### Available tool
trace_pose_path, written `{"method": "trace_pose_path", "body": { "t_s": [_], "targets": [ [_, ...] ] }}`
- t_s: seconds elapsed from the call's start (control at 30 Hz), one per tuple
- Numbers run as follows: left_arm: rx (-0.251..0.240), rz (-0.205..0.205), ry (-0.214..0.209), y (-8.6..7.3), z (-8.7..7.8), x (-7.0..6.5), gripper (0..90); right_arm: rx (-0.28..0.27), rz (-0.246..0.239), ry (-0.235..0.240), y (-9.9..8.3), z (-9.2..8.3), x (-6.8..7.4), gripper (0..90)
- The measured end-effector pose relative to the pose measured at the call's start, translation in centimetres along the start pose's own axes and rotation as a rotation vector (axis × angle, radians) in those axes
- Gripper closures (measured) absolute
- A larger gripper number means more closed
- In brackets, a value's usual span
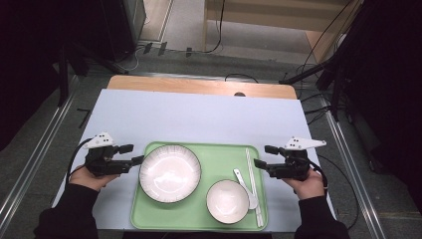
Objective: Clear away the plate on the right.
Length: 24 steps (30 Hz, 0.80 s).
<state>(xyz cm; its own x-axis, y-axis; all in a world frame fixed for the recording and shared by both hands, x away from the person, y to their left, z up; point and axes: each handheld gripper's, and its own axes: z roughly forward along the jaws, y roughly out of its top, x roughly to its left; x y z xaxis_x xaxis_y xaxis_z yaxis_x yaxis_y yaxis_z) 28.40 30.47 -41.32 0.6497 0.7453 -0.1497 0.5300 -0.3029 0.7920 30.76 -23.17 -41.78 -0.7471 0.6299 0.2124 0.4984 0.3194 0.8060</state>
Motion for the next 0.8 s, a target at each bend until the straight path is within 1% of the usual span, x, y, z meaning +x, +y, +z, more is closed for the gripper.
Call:
{"method": "trace_pose_path", "body": {
  "t_s": [0.07,0.1,0.13,0.2,0.23,0.27,0.3,0.33,0.37,0.4,0.67,0.8],
  "targets": [
    [-0.012,0.033,0.009,-0.3,-0.3,0.0,33.5,-0.001,-0.015,-0.010,-0.3,-0.1,-0.1,27.5],
    [-0.014,0.041,0.008,-0.3,-0.5,0.0,33.1,-0.002,-0.024,-0.014,-0.5,-0.2,-0.2,27.1],
    [-0.014,0.041,0.012,-0.4,-0.7,0.0,32.8,0.001,-0.023,-0.015,-0.6,-0.3,-0.2,27.0],
    [-0.018,0.036,0.004,-0.5,-1.0,0.2,32.3,-0.006,-0.030,-0.017,-0.9,-0.4,-0.3,26.6],
    [-0.024,0.035,0.005,-0.6,-1.2,0.3,32.2,-0.005,-0.026,-0.019,-1.0,-0.5,-0.3,25.6],
    [-0.026,0.037,-0.002,-0.7,-1.3,0.3,32.1,-0.001,-0.038,-0.003,-1.2,-0.6,-0.4,21.9],
    [-0.030,0.031,0.000,-0.7,-1.5,0.3,31.9,-0.005,-0.053,0.021,-1.3,-0.7,-0.5,18.3],
    [-0.035,0.037,-0.002,-0.8,-1.6,0.4,31.9,-0.006,-0.062,0.034,-1.4,-0.8,-0.5,17.9],
    [-0.037,0.033,-0.004,-0.8,-1.8,0.5,31.8,-0.004,-0.070,0.045,-1.5,-0.9,-0.5,17.9],
    [-0.040,0.030,-0.006,-0.9,-2.0,0.6,31.8,-0.004,-0.074,0.039,-1.6,-1.0,-0.6,17.9],
    [-0.039,0.039,-0.010,-1.3,-2.7,0.9,31.5,0.004,-0.044,0.023,-2.2,-1.3,-1.1,17.9],
    [-0.039,0.041,-0.013,-1.4,-2.6,0.9,31.1,0.006,-0.044,0.028,-2.1,-1.1,-1.1,17.9]
  ]
}}
